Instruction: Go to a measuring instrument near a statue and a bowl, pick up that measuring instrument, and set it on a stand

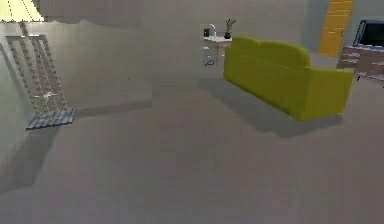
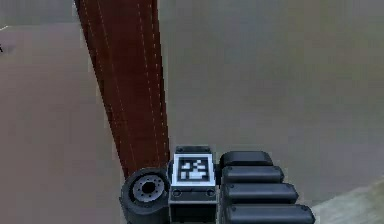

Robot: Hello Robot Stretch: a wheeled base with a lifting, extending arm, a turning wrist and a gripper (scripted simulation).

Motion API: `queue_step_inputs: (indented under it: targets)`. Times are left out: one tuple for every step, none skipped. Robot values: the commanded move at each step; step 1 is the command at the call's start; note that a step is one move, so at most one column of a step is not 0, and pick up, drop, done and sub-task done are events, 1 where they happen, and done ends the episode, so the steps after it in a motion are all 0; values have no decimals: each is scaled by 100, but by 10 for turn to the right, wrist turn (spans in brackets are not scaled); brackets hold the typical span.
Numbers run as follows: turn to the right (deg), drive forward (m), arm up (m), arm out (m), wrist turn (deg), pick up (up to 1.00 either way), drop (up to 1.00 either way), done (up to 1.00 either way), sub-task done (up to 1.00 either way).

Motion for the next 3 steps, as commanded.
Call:
queue_step_inputs:
  targets:
    - [210, 0, 0, 0, 0, 0, 0, 0, 0]
    - [0, 40, 0, 0, 0, 0, 0, 0, 0]
    - [300, 0, 0, 0, 0, 0, 0, 0, 0]
